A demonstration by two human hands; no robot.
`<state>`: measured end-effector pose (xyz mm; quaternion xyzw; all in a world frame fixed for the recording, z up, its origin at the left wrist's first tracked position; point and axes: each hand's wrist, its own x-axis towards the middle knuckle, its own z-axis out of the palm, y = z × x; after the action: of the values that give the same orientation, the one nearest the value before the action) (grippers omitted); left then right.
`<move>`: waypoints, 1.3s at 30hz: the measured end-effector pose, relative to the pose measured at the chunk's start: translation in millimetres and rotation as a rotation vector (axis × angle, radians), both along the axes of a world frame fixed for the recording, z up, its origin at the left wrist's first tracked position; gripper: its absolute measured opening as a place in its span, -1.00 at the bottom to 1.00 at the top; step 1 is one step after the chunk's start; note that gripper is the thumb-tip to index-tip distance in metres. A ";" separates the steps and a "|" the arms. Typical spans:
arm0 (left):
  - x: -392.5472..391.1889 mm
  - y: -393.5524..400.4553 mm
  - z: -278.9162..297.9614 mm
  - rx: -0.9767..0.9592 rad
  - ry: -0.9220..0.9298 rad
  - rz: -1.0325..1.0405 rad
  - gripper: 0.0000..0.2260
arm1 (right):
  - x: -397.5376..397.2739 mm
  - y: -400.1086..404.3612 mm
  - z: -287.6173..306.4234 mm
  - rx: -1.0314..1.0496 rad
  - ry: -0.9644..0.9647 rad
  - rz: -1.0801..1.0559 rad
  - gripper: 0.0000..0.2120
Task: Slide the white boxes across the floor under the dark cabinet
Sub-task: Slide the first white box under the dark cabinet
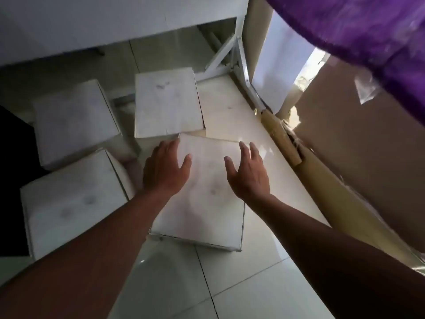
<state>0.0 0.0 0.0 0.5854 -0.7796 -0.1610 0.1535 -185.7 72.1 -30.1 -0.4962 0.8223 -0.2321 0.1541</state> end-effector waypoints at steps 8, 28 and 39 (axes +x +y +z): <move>15.3 12.2 -52.2 0.254 0.014 0.166 -0.23 | 13.8 12.6 -37.6 0.058 -0.193 -0.090 -0.26; 7.2 16.7 -63.3 0.319 0.105 0.351 -0.33 | 19.5 11.0 -50.0 -0.068 -0.377 -0.178 -0.26; 20.7 26.7 -61.4 0.310 0.140 0.329 -0.29 | 22.3 23.6 -47.7 -0.065 -0.400 -0.118 -0.23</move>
<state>20.7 26.7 -61.4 0.7088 -0.6269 -0.2919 0.1394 -163.4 95.7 -77.8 -0.3957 0.7950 -0.3612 0.2843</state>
